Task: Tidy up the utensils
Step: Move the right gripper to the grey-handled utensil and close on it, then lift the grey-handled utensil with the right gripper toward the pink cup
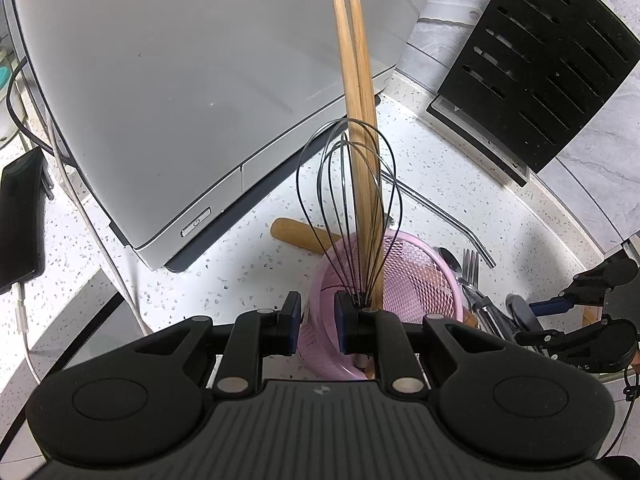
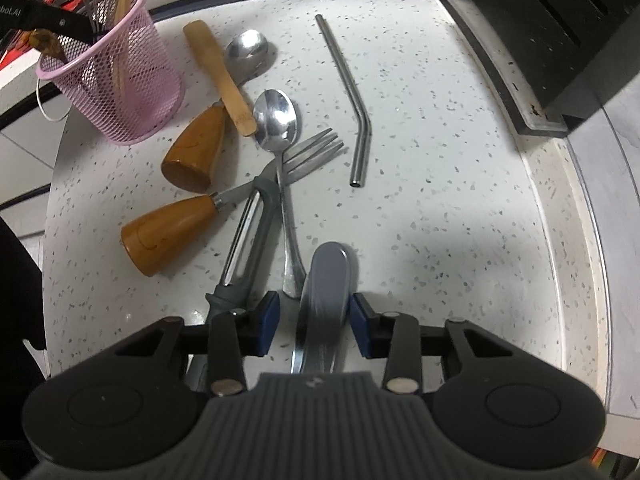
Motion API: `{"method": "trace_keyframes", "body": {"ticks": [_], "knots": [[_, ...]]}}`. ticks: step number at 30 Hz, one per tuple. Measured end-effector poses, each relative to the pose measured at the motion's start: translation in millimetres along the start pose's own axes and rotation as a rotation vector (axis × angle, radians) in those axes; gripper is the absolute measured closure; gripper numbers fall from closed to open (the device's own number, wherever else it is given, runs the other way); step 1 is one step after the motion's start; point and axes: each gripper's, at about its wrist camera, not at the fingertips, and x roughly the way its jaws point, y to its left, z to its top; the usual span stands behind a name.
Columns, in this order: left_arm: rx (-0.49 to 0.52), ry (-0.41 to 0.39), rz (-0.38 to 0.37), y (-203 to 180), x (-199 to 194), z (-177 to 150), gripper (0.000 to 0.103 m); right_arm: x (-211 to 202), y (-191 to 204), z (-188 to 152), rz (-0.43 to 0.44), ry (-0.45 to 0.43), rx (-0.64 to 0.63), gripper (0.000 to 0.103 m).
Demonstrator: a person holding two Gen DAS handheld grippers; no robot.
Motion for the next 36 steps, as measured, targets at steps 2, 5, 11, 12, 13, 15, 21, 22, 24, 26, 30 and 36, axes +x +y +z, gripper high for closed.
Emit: {"method": "trace_keyframes", "body": {"ticks": [2, 5, 11, 12, 13, 15, 21, 22, 24, 26, 30, 36], "knots": [[-0.001, -0.001, -0.001, 0, -1, 0, 0.084, 2, 3, 4, 0.003, 0.010, -0.016, 0.077], [-0.001, -0.001, -0.003, 1, -1, 0, 0.084, 3, 9, 6, -0.009, 0.016, -0.039, 0.078], [-0.004, 0.002, -0.005, 3, -2, -1, 0.084, 4, 12, 5, -0.023, 0.002, -0.027, 0.079], [-0.004, 0.002, -0.005, 3, -2, -1, 0.084, 4, 13, 5, -0.029, 0.000, -0.028, 0.079], [-0.004, 0.002, -0.006, 3, -2, -1, 0.084, 4, 14, 4, -0.033, -0.001, -0.030, 0.079], [-0.004, 0.000, -0.006, 2, -3, -1, 0.084, 3, 17, 3, -0.040, -0.002, -0.032, 0.079], [-0.007, 0.000, -0.003, 2, -2, -1, 0.084, 2, 20, 1, -0.046, -0.005, -0.042, 0.079], [-0.006, 0.000, -0.003, 2, -2, -1, 0.084, 2, 20, 1, -0.045, -0.005, -0.042, 0.079], [-0.004, 0.001, -0.002, 1, -2, -1, 0.084, 2, 18, 0, -0.042, -0.006, -0.041, 0.079], [-0.004, 0.001, -0.002, 0, -1, 0, 0.084, 2, 17, 0, -0.040, -0.009, -0.040, 0.079], [0.001, 0.000, 0.006, -2, 0, 0, 0.084, -4, 15, 0, -0.039, -0.026, -0.038, 0.079], [0.002, 0.000, 0.005, -3, 1, 0, 0.084, -25, 12, 6, -0.050, -0.098, -0.019, 0.079]]}}
